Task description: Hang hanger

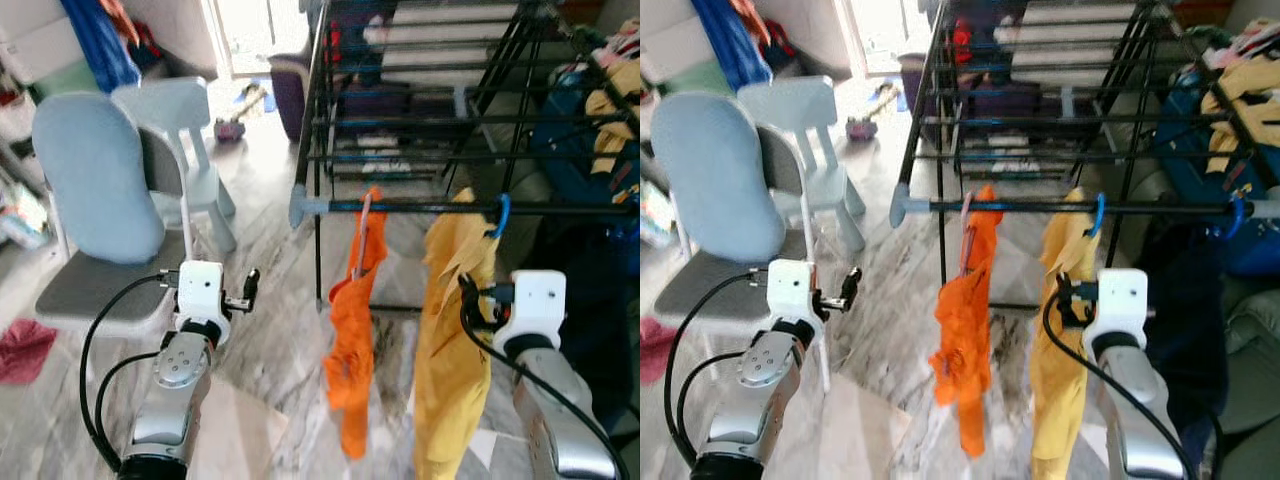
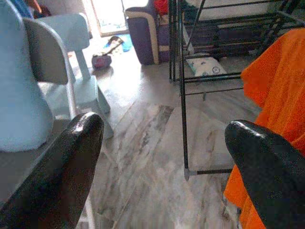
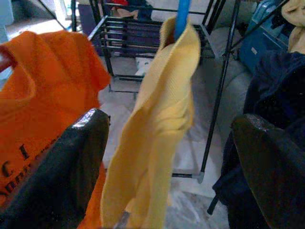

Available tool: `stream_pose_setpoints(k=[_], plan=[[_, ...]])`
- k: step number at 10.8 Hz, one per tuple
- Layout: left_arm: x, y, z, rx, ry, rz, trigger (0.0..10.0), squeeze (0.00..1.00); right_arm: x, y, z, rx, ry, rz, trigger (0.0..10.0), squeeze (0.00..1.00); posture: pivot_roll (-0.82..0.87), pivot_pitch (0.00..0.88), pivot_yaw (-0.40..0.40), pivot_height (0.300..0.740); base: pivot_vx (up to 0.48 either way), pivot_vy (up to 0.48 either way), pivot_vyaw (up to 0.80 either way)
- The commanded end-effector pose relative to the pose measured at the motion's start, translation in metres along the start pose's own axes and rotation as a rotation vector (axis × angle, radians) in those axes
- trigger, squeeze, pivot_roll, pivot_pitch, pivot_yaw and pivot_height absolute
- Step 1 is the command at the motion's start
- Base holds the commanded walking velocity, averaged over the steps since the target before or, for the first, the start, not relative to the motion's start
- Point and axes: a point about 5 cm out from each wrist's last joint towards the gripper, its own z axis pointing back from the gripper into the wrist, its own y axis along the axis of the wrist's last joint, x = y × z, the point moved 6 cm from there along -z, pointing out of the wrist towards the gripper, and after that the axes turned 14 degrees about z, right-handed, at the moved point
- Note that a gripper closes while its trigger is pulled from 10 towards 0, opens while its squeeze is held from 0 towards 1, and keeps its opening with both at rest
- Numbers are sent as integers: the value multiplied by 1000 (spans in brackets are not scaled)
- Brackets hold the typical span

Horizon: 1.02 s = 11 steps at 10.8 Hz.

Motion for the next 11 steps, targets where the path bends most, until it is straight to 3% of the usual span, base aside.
stream_pose_setpoints(k=[1,8,11], plan=[[-6,4,0,5,15,-5,10000,0,1,7,-1,26,3,-2,10000,0,-203,0,66,740,-285,0,0],[-10,10,-2,16,36,-3,10000,0,-3,17,-12,65,34,-7,10000,0,-185,0,53,740,-289,0,0],[-23,17,7,47,86,-19,10000,0,-18,26,-20,107,105,-38,10000,0,-138,0,24,740,-192,0,0]])
